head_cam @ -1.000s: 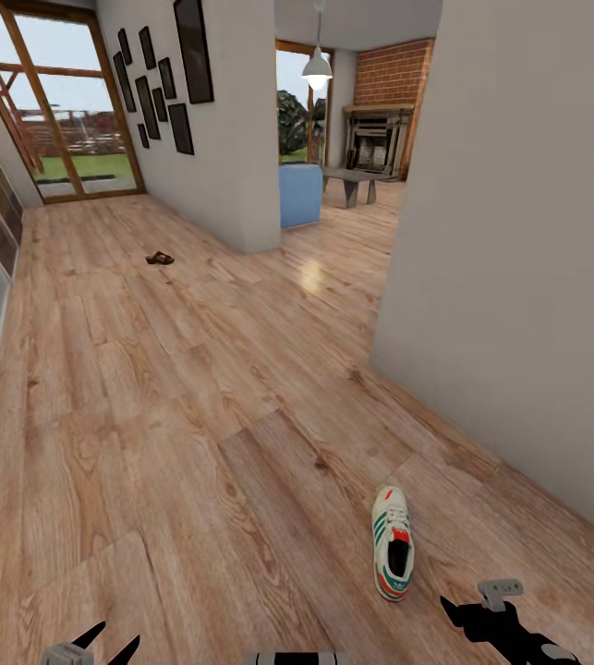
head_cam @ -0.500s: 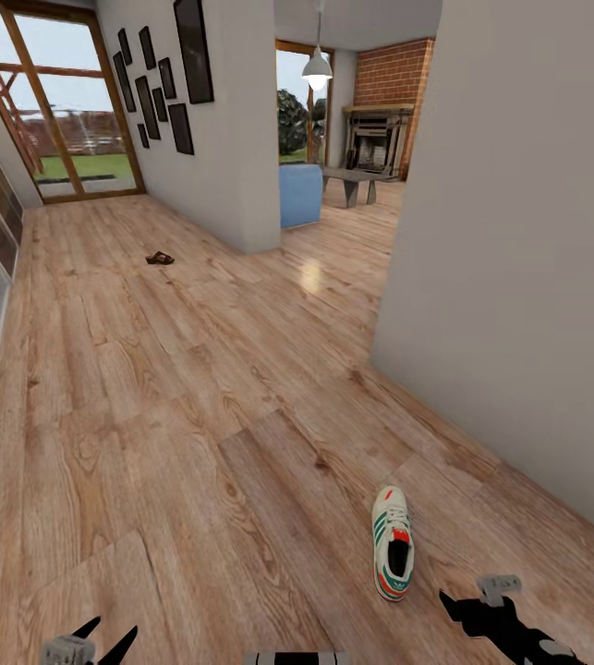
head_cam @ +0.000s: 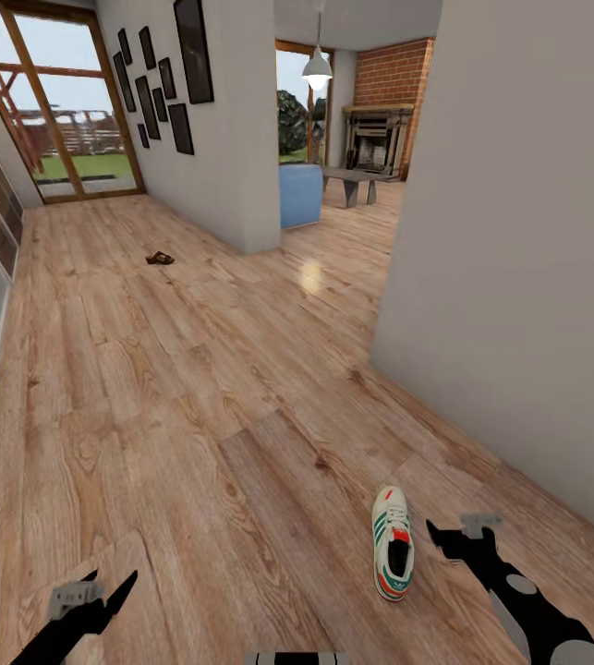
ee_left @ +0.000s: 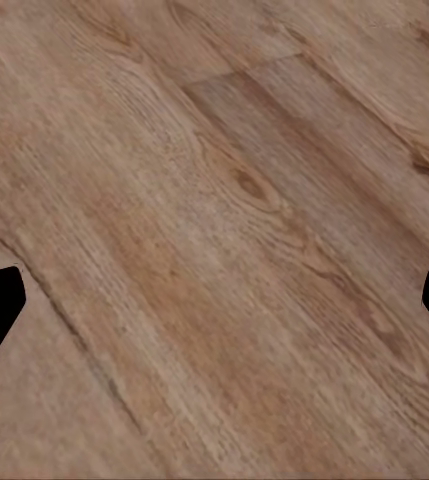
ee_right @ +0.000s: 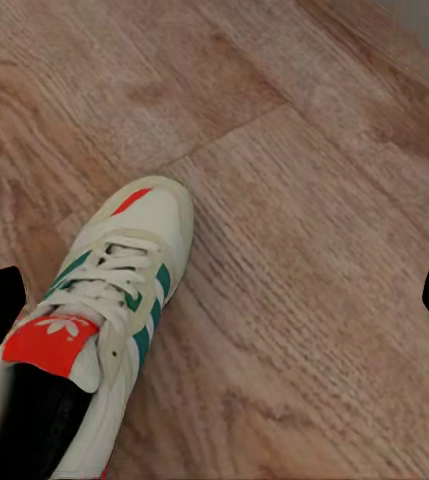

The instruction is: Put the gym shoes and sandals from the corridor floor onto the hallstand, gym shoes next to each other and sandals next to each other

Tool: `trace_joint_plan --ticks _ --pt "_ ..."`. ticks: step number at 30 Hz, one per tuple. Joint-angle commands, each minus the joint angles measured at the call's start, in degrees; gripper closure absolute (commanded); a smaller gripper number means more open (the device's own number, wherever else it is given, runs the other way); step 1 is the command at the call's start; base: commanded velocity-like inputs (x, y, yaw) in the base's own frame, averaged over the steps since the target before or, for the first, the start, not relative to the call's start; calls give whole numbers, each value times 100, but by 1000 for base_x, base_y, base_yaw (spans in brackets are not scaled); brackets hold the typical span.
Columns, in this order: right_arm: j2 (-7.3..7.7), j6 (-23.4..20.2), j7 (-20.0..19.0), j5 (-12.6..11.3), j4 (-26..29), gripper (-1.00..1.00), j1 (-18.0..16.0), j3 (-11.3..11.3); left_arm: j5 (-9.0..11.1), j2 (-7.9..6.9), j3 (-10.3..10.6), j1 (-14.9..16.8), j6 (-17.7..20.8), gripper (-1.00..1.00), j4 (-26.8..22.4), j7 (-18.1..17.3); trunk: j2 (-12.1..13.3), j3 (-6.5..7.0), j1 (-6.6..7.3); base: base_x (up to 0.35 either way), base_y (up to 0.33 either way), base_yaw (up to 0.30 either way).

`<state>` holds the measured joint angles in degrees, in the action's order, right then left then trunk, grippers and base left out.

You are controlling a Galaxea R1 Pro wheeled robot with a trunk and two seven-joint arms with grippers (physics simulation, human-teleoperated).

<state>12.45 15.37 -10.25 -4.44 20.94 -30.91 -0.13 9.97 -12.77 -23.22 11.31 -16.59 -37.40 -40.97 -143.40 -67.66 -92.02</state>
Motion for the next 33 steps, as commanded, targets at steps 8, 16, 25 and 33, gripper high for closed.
trace_joint_plan --ticks 8,16,25,33 --pt "-134 -372 109 -41 370 -100 -3 12 38 31 -21 218 547 -100 -217 -13 -2 -5 1 0 0 0" --pt "-168 -483 141 -34 468 -100 -3 20 40 99 -24 264 710 -100 -431 -8 -2 -5 1 17 8 0" --pt "-169 -494 143 -31 476 -100 -3 13 25 125 -13 271 731 -100 -433 7 -2 -5 1 140 150 0" --pt "-165 -491 152 -39 487 -100 -3 -22 27 123 4 268 734 -100 -436 6 -2 -5 1 196 233 0"
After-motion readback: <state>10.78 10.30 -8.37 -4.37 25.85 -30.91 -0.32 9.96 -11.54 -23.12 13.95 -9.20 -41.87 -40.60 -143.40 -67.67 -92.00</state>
